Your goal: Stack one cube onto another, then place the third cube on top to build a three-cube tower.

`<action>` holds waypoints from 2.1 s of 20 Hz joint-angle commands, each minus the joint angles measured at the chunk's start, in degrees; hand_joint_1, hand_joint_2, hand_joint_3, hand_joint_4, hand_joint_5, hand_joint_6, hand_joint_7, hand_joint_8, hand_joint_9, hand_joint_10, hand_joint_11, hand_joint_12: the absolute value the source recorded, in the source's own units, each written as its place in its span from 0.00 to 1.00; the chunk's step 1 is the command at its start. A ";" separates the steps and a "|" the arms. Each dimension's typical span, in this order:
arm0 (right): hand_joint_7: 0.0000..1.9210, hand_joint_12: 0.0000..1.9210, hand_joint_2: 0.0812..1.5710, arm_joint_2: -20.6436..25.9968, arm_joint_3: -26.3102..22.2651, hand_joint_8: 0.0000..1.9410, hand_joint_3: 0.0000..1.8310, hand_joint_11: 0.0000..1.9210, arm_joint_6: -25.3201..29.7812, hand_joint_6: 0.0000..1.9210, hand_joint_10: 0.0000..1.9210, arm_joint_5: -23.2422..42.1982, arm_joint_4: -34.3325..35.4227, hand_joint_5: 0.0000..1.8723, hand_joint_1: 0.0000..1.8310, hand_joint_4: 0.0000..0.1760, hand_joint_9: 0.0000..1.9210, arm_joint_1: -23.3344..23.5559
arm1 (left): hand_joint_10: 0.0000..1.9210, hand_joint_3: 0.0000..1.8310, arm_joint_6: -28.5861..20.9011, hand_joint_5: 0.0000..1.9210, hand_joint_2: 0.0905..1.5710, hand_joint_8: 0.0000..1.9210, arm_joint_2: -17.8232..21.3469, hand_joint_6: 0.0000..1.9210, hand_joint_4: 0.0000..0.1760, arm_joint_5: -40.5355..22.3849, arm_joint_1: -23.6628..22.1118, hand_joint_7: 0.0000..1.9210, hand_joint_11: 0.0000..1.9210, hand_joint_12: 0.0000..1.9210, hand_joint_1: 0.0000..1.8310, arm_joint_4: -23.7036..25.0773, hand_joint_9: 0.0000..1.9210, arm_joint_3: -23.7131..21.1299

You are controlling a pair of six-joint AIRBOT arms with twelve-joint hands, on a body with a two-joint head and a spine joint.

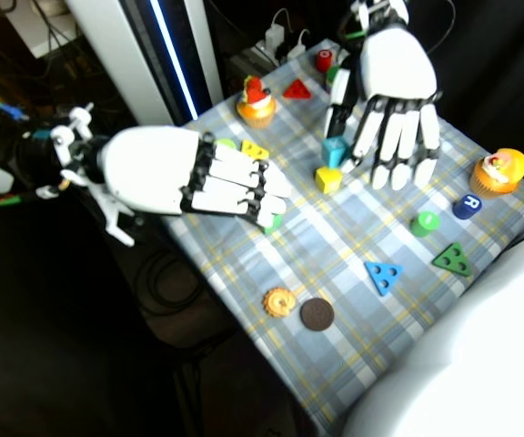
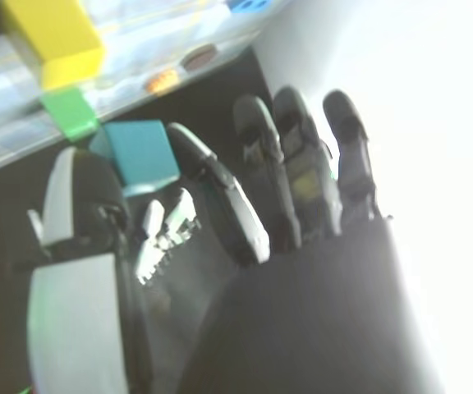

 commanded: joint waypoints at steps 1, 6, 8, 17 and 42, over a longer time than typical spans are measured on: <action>0.20 0.53 0.77 -0.08 0.14 0.00 0.00 0.00 0.32 0.00 0.00 6.66 1.42 0.29 0.37 0.00 0.19 1.06 | 0.00 0.00 -0.10 0.55 0.66 0.00 -0.36 0.43 1.00 -4.48 -0.60 0.33 0.01 0.32 0.57 1.01 0.24 0.38; 0.21 0.54 0.77 -0.15 0.25 0.00 0.00 0.00 0.32 0.00 0.00 6.64 1.34 0.29 0.36 0.00 0.20 1.07 | 0.00 0.00 -0.05 0.55 0.66 0.00 -1.66 0.44 1.00 -2.03 -0.55 0.32 0.00 0.26 0.57 -0.39 0.23 2.41; 0.20 0.54 0.77 -0.15 0.26 0.00 0.00 0.00 0.32 0.00 0.00 6.61 1.34 0.30 0.36 0.00 0.19 1.07 | 0.00 0.00 0.01 0.54 0.67 0.00 -2.06 0.45 1.00 -1.71 -0.52 0.32 0.00 0.21 0.57 -0.49 0.23 2.75; 0.21 0.55 0.77 -0.15 0.27 0.00 0.00 0.00 0.42 0.00 0.00 6.58 1.34 0.29 0.35 0.00 0.20 1.07 | 0.00 0.00 0.11 0.53 0.67 0.00 -2.53 0.47 1.00 -1.26 -0.53 0.31 0.00 0.27 0.56 -0.85 0.23 3.34; 0.20 0.52 0.77 -0.14 0.28 0.00 0.00 0.00 0.49 0.00 0.00 6.56 1.37 0.29 0.38 0.00 0.19 1.07 | 0.00 0.00 0.14 0.49 0.60 0.00 -2.79 0.01 0.90 -0.93 -0.51 0.29 0.00 0.29 0.49 -1.19 0.22 3.56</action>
